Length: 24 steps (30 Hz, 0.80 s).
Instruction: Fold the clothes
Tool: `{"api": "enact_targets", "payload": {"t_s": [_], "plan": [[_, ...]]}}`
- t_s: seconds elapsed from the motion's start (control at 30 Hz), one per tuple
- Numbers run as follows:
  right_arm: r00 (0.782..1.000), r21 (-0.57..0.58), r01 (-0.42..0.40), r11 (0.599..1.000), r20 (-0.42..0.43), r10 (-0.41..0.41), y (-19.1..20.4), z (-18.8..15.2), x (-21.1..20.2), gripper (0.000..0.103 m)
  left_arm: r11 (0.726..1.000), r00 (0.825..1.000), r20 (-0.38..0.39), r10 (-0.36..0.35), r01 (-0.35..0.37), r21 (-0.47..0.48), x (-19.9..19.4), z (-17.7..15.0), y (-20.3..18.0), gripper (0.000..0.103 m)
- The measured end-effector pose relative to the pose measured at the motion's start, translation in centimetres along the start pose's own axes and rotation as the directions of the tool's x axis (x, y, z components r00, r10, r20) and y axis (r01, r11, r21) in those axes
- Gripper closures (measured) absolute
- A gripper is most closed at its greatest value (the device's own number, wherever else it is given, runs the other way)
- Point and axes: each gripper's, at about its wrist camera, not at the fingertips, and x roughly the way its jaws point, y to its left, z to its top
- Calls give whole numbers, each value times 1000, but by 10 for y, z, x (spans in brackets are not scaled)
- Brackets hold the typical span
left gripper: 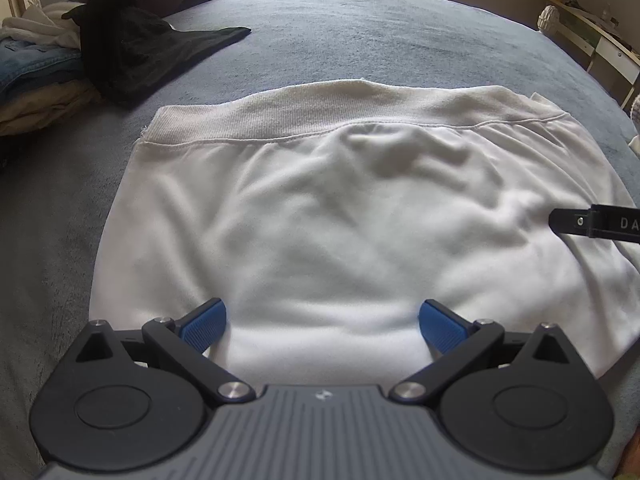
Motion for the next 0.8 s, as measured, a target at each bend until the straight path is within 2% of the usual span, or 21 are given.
{"api": "enact_targets", "payload": {"t_s": [0.8], "plan": [[1000, -8, 6, 1000, 6, -6, 0, -2, 0, 1, 999, 999, 38, 6, -7, 40, -2, -4, -2, 0]]}}
